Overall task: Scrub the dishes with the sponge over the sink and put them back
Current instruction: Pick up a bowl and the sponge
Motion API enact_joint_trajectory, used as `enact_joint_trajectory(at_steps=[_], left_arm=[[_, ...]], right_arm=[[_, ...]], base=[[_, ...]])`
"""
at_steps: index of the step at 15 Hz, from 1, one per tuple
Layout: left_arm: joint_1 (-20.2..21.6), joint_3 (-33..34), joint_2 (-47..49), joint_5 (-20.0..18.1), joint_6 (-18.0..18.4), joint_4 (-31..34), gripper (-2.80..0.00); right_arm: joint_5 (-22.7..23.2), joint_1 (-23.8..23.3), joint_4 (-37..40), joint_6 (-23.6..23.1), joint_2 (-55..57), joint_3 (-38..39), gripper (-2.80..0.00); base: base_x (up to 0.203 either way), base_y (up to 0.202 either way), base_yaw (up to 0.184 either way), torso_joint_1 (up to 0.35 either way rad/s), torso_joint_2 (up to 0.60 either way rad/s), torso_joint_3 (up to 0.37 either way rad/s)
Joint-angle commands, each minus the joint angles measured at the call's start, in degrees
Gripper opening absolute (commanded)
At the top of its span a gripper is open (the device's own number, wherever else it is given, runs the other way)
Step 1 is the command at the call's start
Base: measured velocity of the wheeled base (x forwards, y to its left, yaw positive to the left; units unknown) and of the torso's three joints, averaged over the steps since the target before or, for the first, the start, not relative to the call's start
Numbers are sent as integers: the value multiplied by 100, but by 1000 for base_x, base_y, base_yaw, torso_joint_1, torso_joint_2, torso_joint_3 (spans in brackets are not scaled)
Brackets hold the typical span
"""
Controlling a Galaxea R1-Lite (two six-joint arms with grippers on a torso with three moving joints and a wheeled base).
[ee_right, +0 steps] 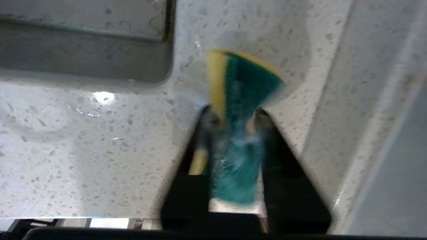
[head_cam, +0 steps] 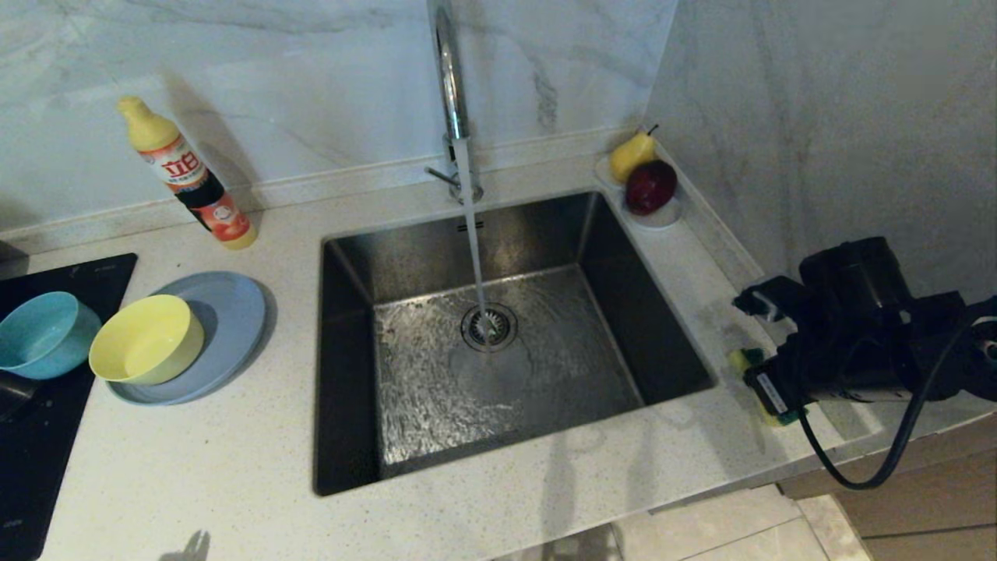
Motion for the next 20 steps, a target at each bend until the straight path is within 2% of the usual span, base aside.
enact_joint_trajectory(at_steps=[1, 10, 20], left_arm=[[-1, 229, 9, 5, -5, -5, -280], [-1, 229, 9, 5, -5, -5, -280], [-1, 229, 9, 5, -5, -5, -280]], right_arm=[[5, 5, -2, -1, 107, -47, 0], [-8, -30, 224, 104, -153, -3, 0], [198, 5, 598, 280, -406, 199, 0]], base=[[0, 0, 0, 0, 0, 0], [0, 0, 0, 0, 0, 0], [0, 0, 0, 0, 0, 0]])
